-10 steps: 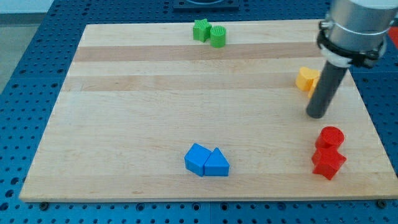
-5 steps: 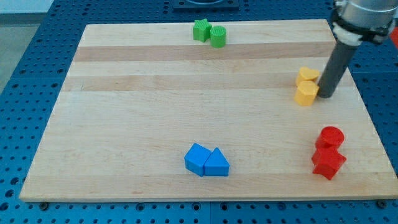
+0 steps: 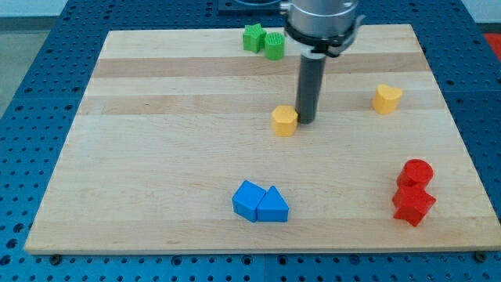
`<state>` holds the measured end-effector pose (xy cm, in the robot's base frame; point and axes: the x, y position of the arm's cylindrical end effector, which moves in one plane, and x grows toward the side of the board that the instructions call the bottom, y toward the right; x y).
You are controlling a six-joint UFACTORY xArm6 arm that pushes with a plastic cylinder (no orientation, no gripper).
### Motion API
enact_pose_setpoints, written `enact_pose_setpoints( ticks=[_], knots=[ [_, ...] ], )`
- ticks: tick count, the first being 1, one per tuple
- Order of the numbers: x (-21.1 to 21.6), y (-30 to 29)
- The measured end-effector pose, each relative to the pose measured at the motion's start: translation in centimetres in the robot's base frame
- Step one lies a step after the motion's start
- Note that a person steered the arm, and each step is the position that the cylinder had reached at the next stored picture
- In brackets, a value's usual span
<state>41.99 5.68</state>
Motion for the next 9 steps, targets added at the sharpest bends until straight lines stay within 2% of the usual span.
enact_pose_setpoints(
  ticks=[3,4,6,7,9],
  knots=[
    [1.0,-10.1],
    [2.5,-10.9],
    [2.1,-6.8],
    [3.6,-7.0],
    [5.0,-11.6]
  ],
)
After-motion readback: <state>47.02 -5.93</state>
